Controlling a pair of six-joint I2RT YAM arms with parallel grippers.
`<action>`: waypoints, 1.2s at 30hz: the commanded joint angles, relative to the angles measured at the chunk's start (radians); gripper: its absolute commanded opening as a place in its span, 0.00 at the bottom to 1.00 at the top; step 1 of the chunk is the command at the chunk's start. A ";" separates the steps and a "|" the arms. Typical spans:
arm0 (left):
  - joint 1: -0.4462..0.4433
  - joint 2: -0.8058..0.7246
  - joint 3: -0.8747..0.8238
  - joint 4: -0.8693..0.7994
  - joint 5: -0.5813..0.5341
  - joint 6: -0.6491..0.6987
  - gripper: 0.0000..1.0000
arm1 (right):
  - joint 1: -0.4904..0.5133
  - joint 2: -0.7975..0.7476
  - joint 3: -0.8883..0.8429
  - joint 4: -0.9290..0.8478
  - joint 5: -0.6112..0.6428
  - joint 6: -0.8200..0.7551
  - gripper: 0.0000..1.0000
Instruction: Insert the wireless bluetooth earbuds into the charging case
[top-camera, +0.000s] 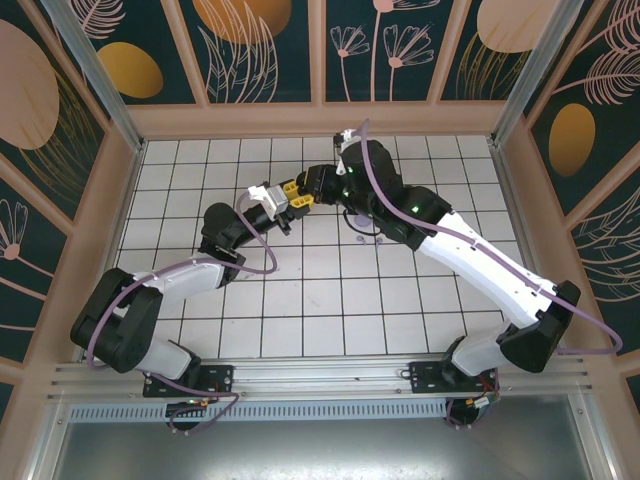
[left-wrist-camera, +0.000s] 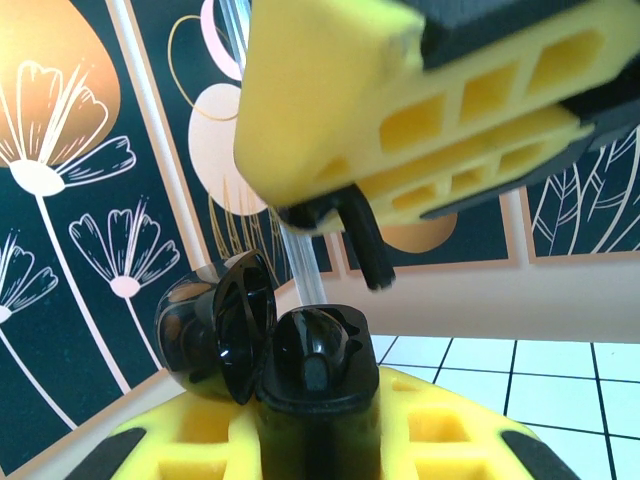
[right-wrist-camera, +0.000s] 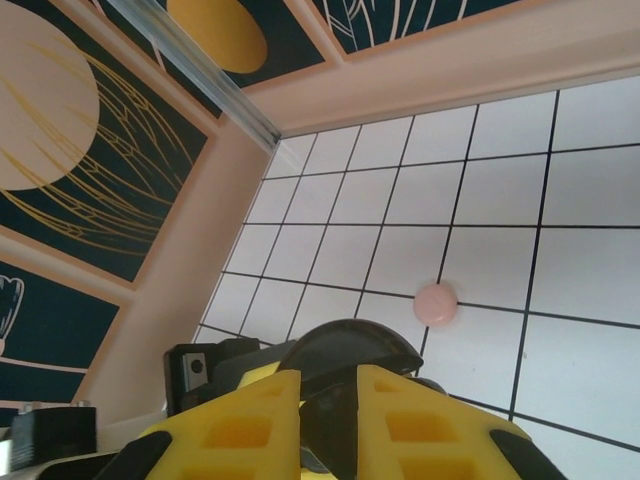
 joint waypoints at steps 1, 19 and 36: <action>-0.007 -0.005 0.026 0.038 0.024 -0.017 0.00 | 0.010 0.012 -0.008 0.045 0.016 0.009 0.17; -0.008 -0.023 0.020 0.030 0.037 -0.024 0.00 | 0.005 0.037 -0.005 0.078 0.053 -0.013 0.17; -0.016 -0.035 0.027 0.038 0.031 -0.039 0.00 | 0.002 0.029 -0.103 0.120 0.046 -0.031 0.16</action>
